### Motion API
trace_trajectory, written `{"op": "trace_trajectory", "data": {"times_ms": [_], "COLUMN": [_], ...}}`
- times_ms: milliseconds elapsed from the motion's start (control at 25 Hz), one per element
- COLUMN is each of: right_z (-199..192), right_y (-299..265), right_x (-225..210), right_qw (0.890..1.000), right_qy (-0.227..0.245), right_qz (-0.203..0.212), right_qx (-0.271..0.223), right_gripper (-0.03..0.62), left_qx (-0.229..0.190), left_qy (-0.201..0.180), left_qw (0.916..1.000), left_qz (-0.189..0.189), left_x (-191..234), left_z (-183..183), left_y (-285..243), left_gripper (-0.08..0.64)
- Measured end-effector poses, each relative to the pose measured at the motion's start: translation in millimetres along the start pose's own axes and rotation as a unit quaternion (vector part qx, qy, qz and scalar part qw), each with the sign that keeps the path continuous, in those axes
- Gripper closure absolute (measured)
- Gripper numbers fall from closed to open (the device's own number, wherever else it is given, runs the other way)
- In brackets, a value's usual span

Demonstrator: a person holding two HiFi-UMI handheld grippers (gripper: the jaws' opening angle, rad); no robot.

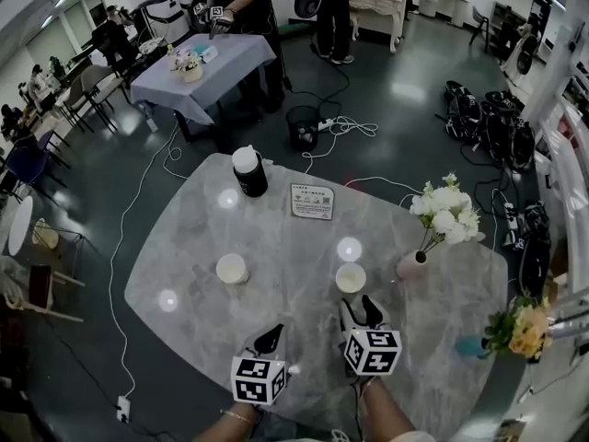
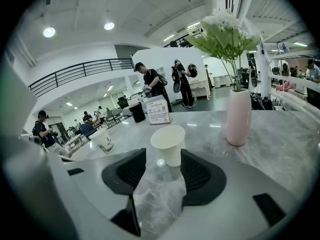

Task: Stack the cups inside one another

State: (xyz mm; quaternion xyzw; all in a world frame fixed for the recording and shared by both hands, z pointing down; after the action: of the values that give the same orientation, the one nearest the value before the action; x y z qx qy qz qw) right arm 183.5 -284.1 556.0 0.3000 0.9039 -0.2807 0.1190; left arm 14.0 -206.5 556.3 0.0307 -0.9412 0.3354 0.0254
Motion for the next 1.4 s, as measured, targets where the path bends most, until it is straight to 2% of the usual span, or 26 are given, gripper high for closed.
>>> {"op": "trace_trajectory", "data": {"times_ms": [400,760,1400], "right_z": [-7.7,-10.7,-5.5], "right_y": [-20.1,-37.4,-53.5], "right_x": [-15.2,-21.4,-32.8], "right_qw": [1.000,0.997,0.996], "right_qy": [0.015,0.062,0.076], "right_qz": [0.005,0.012,0.004], "right_qx": [0.020,0.044,0.036], "right_gripper": [0.383,0.359,0.357], "left_qx": [0.010,0.022,0.029], "left_qy": [0.002,-0.001,0.002], "left_qw": [0.9999,0.9997,0.9993], "left_qz": [0.004,0.009,0.025], "left_x": [-0.8,0.4,7.1], "left_z": [-5.6,-19.7,-22.9], "left_y": [-12.1,-14.5,-16.0], "left_gripper": [0.560,0.559,0.559]}}
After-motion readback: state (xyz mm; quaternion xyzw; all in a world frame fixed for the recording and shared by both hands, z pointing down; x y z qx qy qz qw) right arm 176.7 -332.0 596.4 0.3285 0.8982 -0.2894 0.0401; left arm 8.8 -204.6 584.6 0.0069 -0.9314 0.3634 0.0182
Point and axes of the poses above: the fingertips, and each gripper's own axes: y backward along the fingers, x to its left, z out of its top, the point moved 2 cm from there along y, backward along the fingers, and after that the axes turned 15 degrees about z, right-handed, at the moved point
